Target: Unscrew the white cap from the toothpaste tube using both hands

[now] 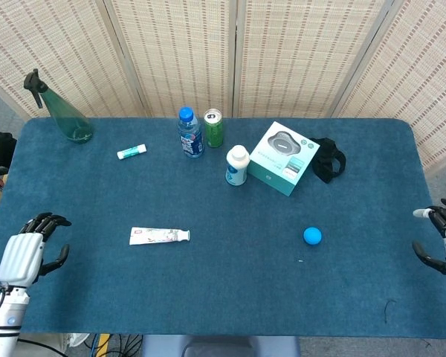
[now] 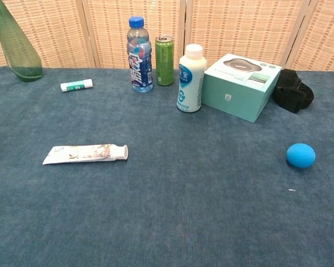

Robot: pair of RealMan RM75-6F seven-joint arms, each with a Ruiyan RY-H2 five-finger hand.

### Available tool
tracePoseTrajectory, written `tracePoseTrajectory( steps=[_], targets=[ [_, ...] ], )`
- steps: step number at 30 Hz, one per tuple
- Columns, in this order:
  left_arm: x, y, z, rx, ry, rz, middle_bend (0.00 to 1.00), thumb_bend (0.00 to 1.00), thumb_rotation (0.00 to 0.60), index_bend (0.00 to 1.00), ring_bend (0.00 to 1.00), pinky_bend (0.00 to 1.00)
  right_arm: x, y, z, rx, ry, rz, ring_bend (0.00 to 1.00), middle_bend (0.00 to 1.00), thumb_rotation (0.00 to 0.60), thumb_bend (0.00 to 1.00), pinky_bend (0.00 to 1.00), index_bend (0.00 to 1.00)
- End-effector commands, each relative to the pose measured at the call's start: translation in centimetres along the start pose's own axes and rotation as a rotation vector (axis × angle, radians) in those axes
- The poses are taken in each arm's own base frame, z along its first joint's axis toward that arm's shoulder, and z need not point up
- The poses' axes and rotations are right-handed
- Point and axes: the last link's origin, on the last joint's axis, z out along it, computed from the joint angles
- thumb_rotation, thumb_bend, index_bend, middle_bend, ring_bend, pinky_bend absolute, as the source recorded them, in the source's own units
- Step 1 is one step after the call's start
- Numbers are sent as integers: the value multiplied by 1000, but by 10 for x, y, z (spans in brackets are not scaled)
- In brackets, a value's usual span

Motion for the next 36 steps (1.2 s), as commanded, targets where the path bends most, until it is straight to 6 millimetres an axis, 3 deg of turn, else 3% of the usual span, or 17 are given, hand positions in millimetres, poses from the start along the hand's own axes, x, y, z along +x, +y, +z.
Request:
tracePoseTrajectory(
  steps=[1,7,20,36],
  targets=[
    [-2,4,10,-41,-22,20,278,323,600,314,152,208,2,-1,2,3,4,-4,161,360,600,195,231,366],
    [-14,19,31,-110,-77,41,301,267,600,312,159,209,2,-2,3,4,2,-6,161,360,600,195,231,365],
    [-62,61,78,-209,-189,20,298,169,600,290,160,208,-2,-1,1,-5,-17,-1,160,360,600,195,231,365],
    [-118,103,100,-276,-219,-12,296,168,600,278,163,209,-1,5,-6,-33,-25,-4,161,360,600,196,231,366]
  ],
)
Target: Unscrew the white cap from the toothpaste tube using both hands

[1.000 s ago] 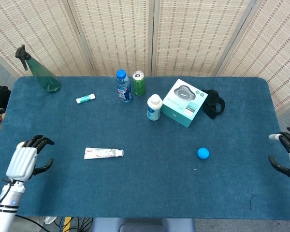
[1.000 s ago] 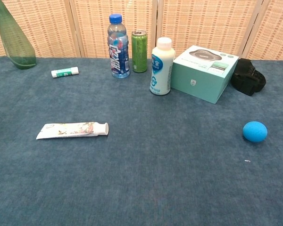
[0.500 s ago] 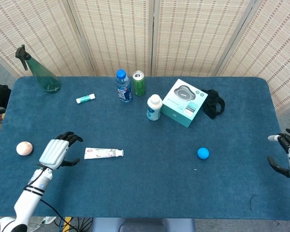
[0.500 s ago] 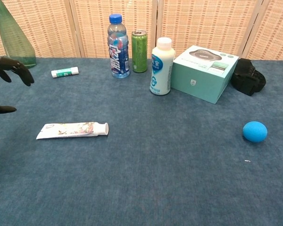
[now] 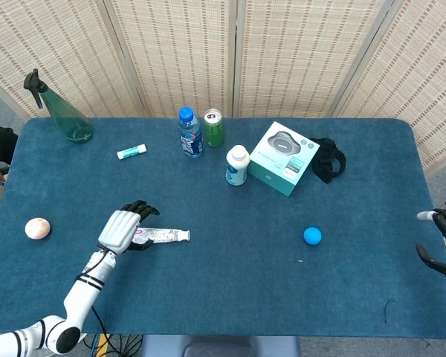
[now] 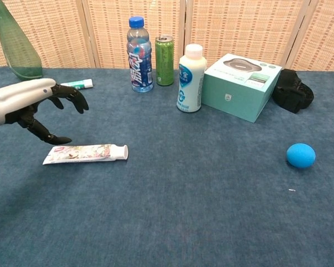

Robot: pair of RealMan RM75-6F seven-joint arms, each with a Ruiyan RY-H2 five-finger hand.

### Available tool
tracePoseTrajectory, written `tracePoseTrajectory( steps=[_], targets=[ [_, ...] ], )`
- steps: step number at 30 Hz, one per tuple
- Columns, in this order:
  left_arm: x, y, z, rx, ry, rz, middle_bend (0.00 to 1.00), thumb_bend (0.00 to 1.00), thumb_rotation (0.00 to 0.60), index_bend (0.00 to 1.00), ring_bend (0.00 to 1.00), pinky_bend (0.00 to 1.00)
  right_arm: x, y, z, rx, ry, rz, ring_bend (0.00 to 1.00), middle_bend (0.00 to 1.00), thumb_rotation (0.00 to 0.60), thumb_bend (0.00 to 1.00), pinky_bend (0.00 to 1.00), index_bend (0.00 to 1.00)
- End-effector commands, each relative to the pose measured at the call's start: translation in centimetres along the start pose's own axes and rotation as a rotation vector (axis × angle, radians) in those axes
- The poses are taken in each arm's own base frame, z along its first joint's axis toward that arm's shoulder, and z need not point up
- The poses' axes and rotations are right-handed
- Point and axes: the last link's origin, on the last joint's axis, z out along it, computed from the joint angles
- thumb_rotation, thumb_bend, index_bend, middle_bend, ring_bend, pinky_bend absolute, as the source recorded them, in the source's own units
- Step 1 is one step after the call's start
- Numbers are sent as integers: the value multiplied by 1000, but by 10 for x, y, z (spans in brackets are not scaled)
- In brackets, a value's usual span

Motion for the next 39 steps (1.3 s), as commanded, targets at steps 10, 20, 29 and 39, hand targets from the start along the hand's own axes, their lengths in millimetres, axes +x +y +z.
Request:
tracePoseTrajectory(
  steps=[10,20,29,39],
  targets=[
    [-32,23,10,-40,-10,2,293,168,600,253,164,207,1,3,-3,-13,-3,-4,161,360,600,195,231,365],
    [-49,20,13,-22,-33,29,291,168,600,242,164,210,1,7,-8,-26,-1,-1,161,360,600,195,231,365],
    [-56,11,19,3,-25,40,296,168,600,241,168,209,1,7,-9,-29,-3,-2,161,360,600,196,231,366],
    [-59,-3,24,23,-29,77,306,170,600,245,172,209,1,5,-8,-27,-3,-2,161,360,600,196,231,365]
  ],
)
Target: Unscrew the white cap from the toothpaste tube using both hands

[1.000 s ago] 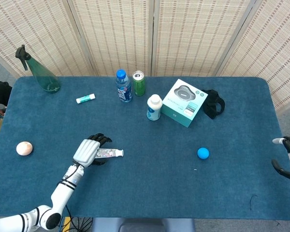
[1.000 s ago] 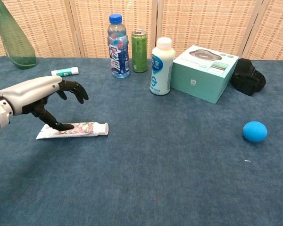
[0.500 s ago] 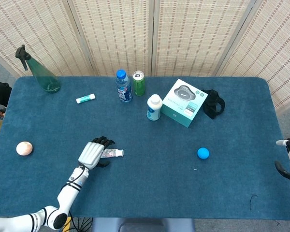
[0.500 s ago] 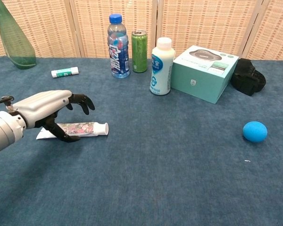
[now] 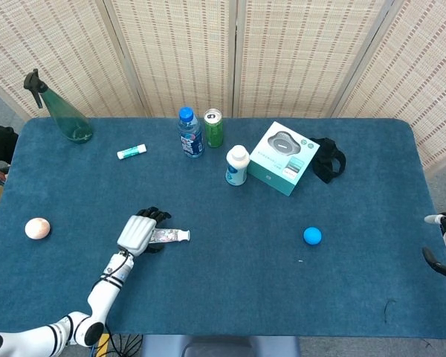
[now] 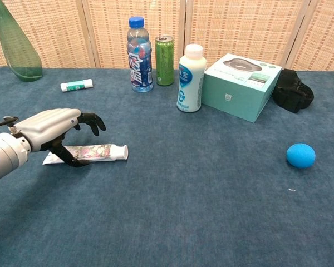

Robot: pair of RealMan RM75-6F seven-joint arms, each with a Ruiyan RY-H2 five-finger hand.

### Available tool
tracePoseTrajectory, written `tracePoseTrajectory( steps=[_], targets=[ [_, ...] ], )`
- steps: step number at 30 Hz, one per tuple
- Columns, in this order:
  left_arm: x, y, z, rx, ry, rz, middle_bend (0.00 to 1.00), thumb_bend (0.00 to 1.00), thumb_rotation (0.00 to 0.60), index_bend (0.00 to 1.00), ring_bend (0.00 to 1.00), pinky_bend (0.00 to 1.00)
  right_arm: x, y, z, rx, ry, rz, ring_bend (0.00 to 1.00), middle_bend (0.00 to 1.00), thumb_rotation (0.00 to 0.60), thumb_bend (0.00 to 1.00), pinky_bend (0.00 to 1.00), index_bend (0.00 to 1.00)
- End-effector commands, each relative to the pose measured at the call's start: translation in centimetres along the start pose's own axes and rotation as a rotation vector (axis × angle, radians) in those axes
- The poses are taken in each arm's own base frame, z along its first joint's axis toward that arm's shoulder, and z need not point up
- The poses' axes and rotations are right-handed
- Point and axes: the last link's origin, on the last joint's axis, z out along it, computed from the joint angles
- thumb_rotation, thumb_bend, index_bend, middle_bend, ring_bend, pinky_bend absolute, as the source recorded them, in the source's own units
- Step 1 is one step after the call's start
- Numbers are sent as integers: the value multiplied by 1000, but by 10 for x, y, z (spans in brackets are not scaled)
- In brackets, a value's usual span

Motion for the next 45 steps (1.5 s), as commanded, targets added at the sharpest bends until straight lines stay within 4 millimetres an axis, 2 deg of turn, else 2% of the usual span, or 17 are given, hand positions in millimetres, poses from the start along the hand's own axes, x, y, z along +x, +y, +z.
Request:
tracePoseTrajectory(
  steps=[1,12,24,27,31,45],
  targets=[
    [0,-4,1,6,-1,6,308,170,600,249,173,209,0,0,0,1,0,1,161,360,600,196,231,365],
    [8,-25,-2,52,10,26,359,170,600,325,202,210,0,0,0,-1,4,1,161,360,600,195,231,365],
    [8,-12,3,-4,-17,51,358,171,600,331,205,209,1,2,-3,-9,9,1,161,360,600,195,231,365],
    [8,-10,6,-14,-25,54,358,200,600,342,205,209,2,3,-5,-16,10,1,161,360,600,195,231,365],
    [9,-10,7,-19,-29,64,370,258,600,357,205,209,2,4,-6,-22,12,0,161,360,600,196,231,365],
    [9,-18,6,-12,-49,102,390,269,600,379,220,209,1,3,-6,-19,7,-2,161,360,600,195,230,365]
  ],
)
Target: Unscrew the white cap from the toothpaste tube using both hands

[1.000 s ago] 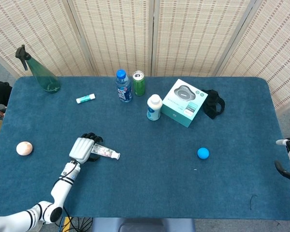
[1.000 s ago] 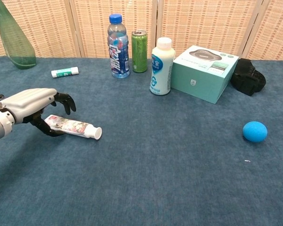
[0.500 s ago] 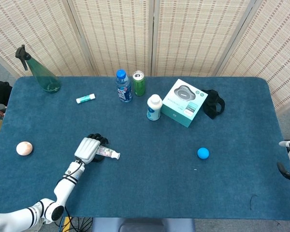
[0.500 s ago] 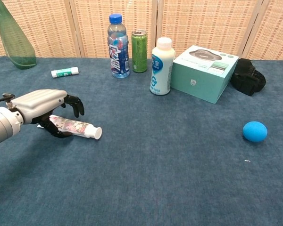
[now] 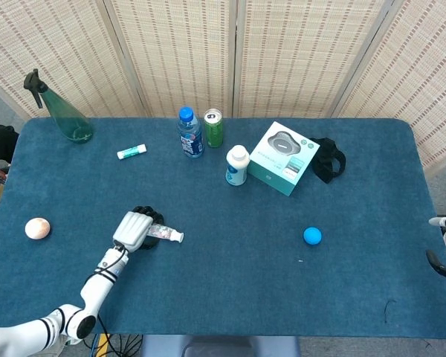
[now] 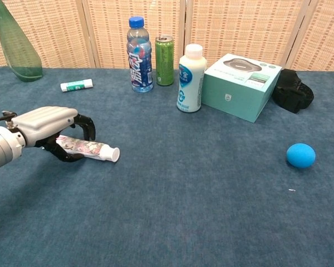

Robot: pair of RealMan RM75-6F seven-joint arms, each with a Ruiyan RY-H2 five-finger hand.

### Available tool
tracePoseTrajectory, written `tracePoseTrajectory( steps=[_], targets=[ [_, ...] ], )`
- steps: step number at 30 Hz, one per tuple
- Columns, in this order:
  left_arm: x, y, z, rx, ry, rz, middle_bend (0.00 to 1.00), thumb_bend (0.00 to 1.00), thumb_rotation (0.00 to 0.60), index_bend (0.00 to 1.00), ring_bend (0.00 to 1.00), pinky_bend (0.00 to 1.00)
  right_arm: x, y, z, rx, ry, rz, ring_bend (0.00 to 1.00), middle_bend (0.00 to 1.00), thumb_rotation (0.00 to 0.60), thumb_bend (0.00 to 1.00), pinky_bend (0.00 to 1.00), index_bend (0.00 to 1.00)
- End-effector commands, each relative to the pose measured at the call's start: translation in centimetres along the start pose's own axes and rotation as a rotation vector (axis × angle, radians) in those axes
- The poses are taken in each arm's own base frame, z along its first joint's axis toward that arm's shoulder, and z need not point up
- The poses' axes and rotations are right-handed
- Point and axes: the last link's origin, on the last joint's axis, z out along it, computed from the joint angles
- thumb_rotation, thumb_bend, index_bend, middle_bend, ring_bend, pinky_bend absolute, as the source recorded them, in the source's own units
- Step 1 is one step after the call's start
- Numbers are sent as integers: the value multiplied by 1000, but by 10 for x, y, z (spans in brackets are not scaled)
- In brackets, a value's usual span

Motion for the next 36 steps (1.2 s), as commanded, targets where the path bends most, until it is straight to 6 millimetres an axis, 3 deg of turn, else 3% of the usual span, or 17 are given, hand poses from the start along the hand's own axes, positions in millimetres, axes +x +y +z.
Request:
tracePoseTrajectory(
  steps=[1,6,14,22,29,36],
  targets=[
    [0,-1,0,0,-4,2,391,269,600,381,220,209,0,0,0,0,0,-1,161,360,600,196,230,366],
    [0,-2,0,1,-10,7,416,274,600,412,227,209,1,-2,0,1,0,-3,161,360,600,196,231,365],
    [0,-6,2,3,-4,-9,505,361,600,489,301,208,2,-5,1,8,1,-7,161,360,600,196,231,365],
    [20,-13,4,-4,38,-146,556,394,600,536,354,229,8,-21,10,89,19,-7,161,360,600,196,231,365],
    [59,-13,2,-30,69,-299,558,400,600,536,354,241,11,-57,30,278,26,17,161,373,600,196,231,365],
    [96,-3,-2,-56,67,-427,569,416,600,542,357,246,7,-114,56,533,12,35,161,383,600,188,231,365]
  ],
)
